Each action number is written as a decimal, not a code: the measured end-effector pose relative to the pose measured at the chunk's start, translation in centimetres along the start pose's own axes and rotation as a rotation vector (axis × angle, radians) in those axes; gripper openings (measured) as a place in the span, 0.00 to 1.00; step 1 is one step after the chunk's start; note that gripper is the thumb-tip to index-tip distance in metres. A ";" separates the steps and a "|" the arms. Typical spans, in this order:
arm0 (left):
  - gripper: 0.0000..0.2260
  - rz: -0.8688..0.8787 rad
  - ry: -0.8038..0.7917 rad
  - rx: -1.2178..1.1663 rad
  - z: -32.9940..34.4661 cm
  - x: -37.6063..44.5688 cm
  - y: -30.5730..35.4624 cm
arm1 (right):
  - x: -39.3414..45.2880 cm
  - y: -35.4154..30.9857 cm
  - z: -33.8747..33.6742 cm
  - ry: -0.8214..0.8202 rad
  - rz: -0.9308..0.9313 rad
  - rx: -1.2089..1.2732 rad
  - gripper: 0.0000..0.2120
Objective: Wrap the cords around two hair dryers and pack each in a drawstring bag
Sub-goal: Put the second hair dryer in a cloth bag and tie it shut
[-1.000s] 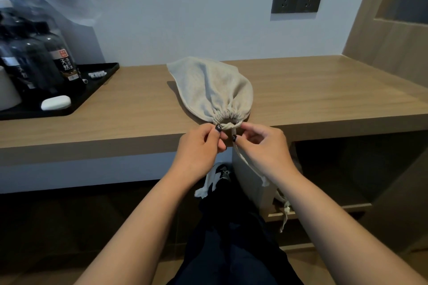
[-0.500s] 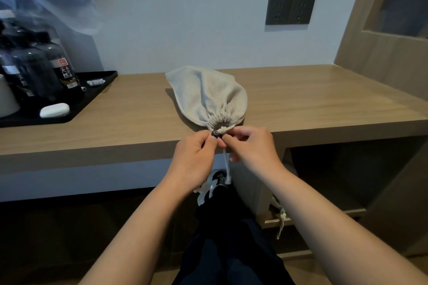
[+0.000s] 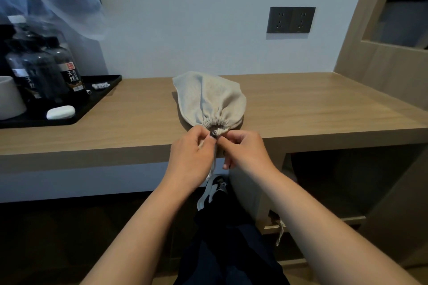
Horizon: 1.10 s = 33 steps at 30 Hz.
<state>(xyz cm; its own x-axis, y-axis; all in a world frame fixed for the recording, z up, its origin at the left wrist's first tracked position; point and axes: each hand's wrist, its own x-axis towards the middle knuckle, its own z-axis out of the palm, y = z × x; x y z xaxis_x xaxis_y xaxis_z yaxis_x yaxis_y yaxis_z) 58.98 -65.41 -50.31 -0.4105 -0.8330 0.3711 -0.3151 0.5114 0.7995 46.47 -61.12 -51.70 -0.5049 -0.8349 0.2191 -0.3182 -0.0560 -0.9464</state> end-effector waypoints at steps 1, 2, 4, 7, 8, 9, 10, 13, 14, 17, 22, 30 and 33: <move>0.09 -0.003 0.025 -0.003 -0.1 0.0 0.0 | 0.1 0.1 0.3 0.028 0.006 0.019 0.12; 0.09 -0.010 0.039 -0.013 -0.1 0.0 0.0 | 0.1 0.2 0.7 0.060 0.009 0.035 0.13; 0.10 -0.023 0.042 -0.032 -0.3 -0.1 0.2 | 0.1 0.5 1.3 0.119 -0.016 0.032 0.15; 0.10 -0.026 0.042 -0.033 -0.6 -0.2 0.2 | 0.0 0.8 1.7 0.138 -0.068 0.026 0.13; 0.10 -0.026 0.039 -0.039 -0.8 -0.2 0.2 | -0.1 0.7 1.7 0.119 -0.070 0.043 0.12; 0.09 -0.027 0.032 -0.050 -0.8 -0.2 0.2 | -0.2 0.6 1.6 0.092 -0.066 0.062 0.13; 0.09 -0.029 0.026 -0.062 -0.8 -0.3 0.2 | -0.2 0.5 1.5 0.064 -0.061 0.077 0.13; 0.08 -0.031 0.024 -0.097 -0.8 -0.4 0.4 | -0.1 0.4 2.0 0.058 -0.032 0.009 0.15; 0.08 -0.028 0.024 -0.103 -0.8 -0.6 0.5 | -0.1 0.5 2.4 0.071 -0.018 -0.029 0.14; 0.08 -0.030 0.014 -0.120 -1.0 -1.1 0.7 | -0.1 0.5 3.6 0.091 -0.032 -0.075 0.17; 0.09 -0.061 0.037 -0.107 -2.5 -1.4 -0.2 | -1.1 0.4 2.4 0.073 -0.178 -0.212 0.16; 0.08 -0.032 0.051 -0.105 -2.4 -1.8 -0.6 | -2.7 -0.1 -1.5 -0.017 -0.328 -0.489 0.13; 0.10 0.013 0.102 -0.039 -2.5 -1.8 -0.7 | -3.1 -0.7 -3.5 0.001 -0.387 -0.598 0.13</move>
<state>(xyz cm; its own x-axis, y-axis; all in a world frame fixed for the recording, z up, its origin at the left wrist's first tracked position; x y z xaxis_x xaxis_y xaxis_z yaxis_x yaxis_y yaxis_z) 62.06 -64.82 -50.39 -0.3244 -0.8447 0.4258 -0.2757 0.5151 0.8116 45.46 -56.56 -50.88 -0.2677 -0.8153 0.5134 -0.8603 -0.0376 -0.5083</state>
